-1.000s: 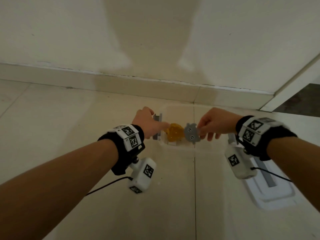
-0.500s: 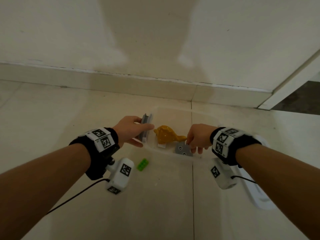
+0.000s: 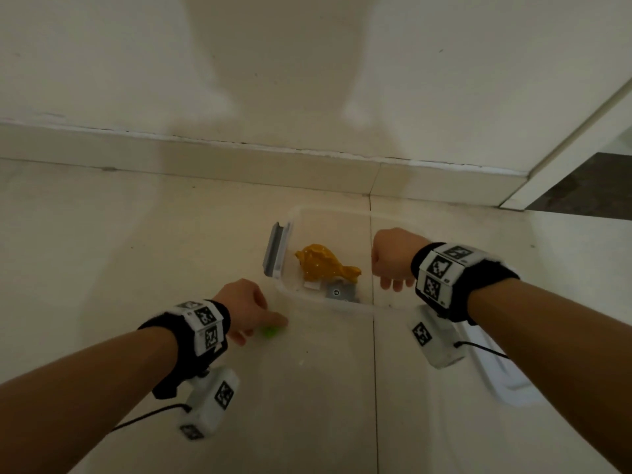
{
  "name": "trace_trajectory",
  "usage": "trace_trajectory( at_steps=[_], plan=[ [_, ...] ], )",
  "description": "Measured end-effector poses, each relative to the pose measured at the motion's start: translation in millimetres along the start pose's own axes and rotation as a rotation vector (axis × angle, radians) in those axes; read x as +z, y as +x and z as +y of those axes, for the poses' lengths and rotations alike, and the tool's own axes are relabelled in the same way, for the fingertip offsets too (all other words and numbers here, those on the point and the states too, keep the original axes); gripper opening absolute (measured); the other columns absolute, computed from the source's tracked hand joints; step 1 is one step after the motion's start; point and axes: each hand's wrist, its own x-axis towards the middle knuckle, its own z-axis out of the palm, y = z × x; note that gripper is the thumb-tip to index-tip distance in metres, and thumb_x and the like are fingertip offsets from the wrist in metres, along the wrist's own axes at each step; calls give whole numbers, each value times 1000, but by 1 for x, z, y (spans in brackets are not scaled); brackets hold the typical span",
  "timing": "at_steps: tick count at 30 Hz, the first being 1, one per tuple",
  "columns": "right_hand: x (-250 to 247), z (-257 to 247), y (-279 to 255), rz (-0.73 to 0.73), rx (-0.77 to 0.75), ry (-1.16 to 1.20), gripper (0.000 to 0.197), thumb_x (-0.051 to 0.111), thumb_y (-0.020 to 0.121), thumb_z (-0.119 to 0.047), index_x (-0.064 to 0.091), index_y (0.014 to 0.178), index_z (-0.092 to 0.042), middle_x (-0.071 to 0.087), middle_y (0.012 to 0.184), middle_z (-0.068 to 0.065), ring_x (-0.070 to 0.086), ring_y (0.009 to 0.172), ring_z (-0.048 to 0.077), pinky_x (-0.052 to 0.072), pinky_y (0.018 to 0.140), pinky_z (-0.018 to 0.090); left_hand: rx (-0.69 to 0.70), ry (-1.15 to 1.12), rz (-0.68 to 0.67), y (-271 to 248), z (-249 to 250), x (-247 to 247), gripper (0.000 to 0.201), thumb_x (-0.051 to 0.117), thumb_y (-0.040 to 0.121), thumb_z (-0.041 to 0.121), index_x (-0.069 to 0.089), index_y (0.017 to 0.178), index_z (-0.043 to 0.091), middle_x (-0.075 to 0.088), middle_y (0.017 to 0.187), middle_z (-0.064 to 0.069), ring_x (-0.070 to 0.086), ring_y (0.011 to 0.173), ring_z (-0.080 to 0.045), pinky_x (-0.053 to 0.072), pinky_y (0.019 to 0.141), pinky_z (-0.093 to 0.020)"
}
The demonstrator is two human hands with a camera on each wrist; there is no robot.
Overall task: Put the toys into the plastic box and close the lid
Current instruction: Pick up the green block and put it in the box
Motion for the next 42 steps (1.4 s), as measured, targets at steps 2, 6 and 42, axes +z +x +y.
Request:
trace_trajectory(
  at_steps=[2, 6, 42],
  plan=[
    [-6, -3, -4, 39, -3, -21, 19, 55, 97, -12, 67, 104, 1, 78, 92, 11, 76, 83, 26, 63, 78, 42, 53, 96, 52, 0, 1, 7, 39, 84, 70, 39, 62, 90, 13, 66, 96, -8, 71, 81, -28, 62, 56, -34],
    [-10, -11, -13, 119, -17, -93, 18, 55, 93, -12, 70, 90, -4, 79, 83, 7, 75, 75, 21, 63, 74, 38, 79, 179, 22, 4, 5, 7, 23, 75, 81, 26, 70, 90, 6, 69, 86, -13, 72, 72, -29, 64, 62, -40],
    [-23, 3, -18, 285, -244, 46, 26, 79, 79, -17, 77, 105, -16, 72, 90, -3, 68, 81, 12, 53, 72, 24, 508, -272, 501, -39, 66, -34, 20, 68, 86, 15, 71, 106, 18, 67, 102, 0, 64, 78, -17, 53, 52, -19]
  ],
)
